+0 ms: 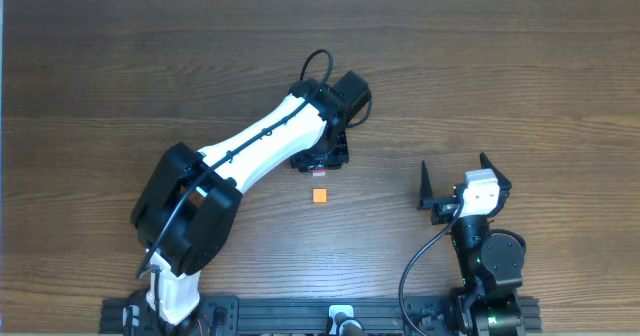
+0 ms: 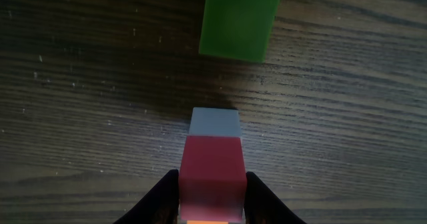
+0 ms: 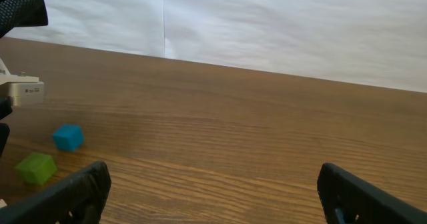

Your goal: Stack Cubes

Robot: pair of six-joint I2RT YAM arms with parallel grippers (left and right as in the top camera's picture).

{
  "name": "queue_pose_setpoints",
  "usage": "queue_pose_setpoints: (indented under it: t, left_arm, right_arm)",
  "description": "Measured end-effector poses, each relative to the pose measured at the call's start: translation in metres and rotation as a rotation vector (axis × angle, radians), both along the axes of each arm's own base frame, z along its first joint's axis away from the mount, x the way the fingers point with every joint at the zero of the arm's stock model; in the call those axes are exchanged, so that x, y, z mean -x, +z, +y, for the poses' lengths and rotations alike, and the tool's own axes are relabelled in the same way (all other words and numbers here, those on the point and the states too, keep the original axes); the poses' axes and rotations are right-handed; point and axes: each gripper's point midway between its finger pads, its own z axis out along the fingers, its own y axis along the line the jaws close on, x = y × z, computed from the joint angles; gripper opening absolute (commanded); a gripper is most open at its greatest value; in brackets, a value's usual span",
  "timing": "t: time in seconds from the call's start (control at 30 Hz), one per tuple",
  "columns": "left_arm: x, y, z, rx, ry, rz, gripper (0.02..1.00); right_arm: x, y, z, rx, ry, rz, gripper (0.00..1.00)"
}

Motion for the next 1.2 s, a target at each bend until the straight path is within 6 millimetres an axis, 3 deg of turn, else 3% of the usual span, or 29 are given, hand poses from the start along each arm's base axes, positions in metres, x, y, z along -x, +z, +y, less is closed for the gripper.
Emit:
queue_pose_setpoints:
  t: [0.23, 0.4, 0.57, 0.7, 0.83, 1.03, 1.2]
  left_arm:
    - [0.000, 0.000, 0.000, -0.001, 0.000, 0.001, 0.367]
    - [0.003, 0.000, 0.001, -0.007, -0.001, 0.008, 0.566]
    - [0.004, 0.000, 0.002, -0.011, 0.001, 0.013, 0.680]
    - [0.007, 0.000, 0.000, -0.007, -0.004, 0.021, 0.715]
    - [0.017, 0.000, -0.002, -0.010, -0.021, 0.049, 0.840]
    - [0.044, 0.002, -0.006, -0.039, -0.064, 0.119, 0.860]
    - [0.064, 0.004, -0.011, -0.041, -0.091, 0.171, 0.790]
  right_arm:
    - [0.000, 0.000, 0.000, 0.000, 0.000, 0.000, 0.991]
    - [0.000, 0.000, 0.000, 0.000, 0.000, 0.000, 0.991]
    - [0.000, 0.000, 0.000, 0.000, 0.000, 0.000, 0.991]
    - [0.000, 0.000, 0.000, 0.000, 0.000, 0.000, 0.991]
    - [0.000, 0.000, 0.000, 0.000, 0.000, 0.000, 0.991]
    - [0.000, 0.000, 0.000, 0.000, 0.000, 0.000, 0.991]
    - [0.000, 0.000, 0.000, 0.000, 0.000, 0.000, 0.991]
